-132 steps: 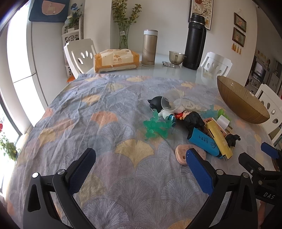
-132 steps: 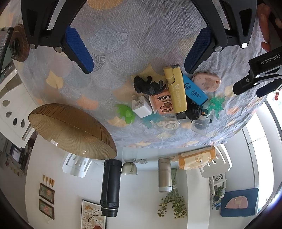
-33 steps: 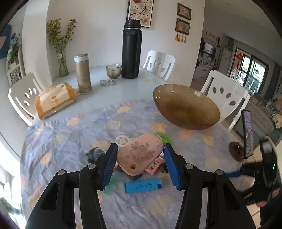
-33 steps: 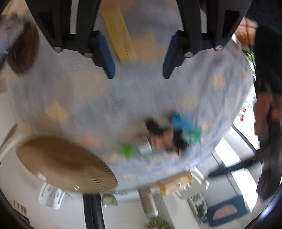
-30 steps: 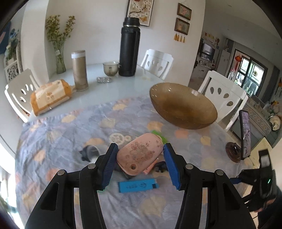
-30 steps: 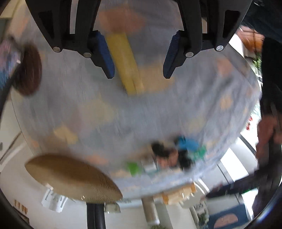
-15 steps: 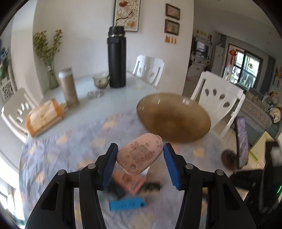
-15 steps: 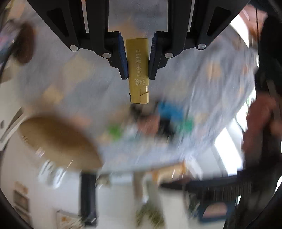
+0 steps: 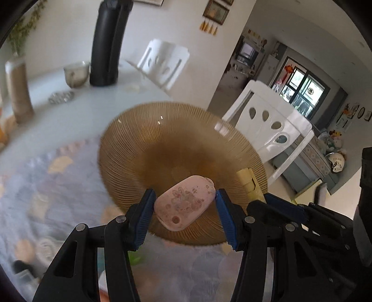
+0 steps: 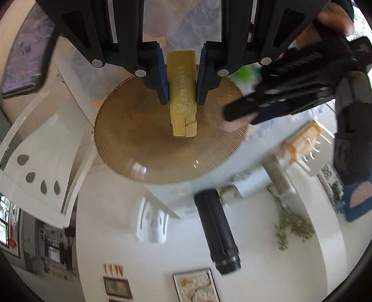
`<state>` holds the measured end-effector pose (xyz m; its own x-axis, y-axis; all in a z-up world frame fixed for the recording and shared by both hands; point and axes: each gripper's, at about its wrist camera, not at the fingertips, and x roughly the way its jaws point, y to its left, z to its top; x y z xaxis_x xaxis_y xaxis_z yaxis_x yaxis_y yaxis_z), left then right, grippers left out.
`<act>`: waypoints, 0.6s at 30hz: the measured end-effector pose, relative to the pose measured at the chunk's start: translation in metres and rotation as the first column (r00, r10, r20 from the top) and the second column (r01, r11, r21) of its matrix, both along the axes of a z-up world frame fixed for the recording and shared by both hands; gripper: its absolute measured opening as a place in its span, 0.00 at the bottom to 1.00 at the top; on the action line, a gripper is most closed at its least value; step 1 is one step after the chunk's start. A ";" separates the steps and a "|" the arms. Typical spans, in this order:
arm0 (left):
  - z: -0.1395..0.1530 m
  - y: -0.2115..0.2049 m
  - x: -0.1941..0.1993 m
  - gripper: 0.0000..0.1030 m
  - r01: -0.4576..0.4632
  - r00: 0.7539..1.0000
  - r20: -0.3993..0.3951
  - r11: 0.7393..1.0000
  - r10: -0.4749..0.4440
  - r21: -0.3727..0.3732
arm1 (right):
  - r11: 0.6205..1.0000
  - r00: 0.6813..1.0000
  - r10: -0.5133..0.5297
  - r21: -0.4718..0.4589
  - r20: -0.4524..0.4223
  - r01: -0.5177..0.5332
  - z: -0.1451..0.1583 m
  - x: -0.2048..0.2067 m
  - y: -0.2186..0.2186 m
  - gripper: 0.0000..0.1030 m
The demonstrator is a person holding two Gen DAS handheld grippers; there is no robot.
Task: Organize rigid objects
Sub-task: 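Carry the pink soap and yellow lighter in both tools over the amber bowl, then open both tools to drop the soap and lighter into the bowl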
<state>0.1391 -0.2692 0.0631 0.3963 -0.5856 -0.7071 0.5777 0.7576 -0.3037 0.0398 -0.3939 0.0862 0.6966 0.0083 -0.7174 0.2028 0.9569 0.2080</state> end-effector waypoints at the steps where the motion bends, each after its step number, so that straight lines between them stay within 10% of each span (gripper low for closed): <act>1: -0.004 -0.003 0.003 0.50 -0.001 1.000 -0.010 1.000 0.001 0.003 | 1.000 1.000 -0.010 -0.008 -0.010 0.010 -0.002 0.002 -0.001 0.22; 10: 0.025 0.030 -0.015 0.65 -0.032 0.999 0.015 0.999 0.032 -0.003 | 0.999 0.998 -0.030 -0.042 0.057 0.032 0.023 -0.016 -0.014 0.40; 18: 0.104 0.148 -0.089 0.76 -0.175 0.955 0.224 0.980 0.194 -0.098 | 0.997 0.969 0.078 -0.049 0.233 -0.068 0.078 -0.070 0.023 0.60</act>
<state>0.0503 -0.1217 0.1670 0.6496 -0.5355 -0.5397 0.4912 0.8374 -0.2397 -0.0298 -0.3710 0.1643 0.8442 0.0399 -0.5346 0.0823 0.9757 0.2029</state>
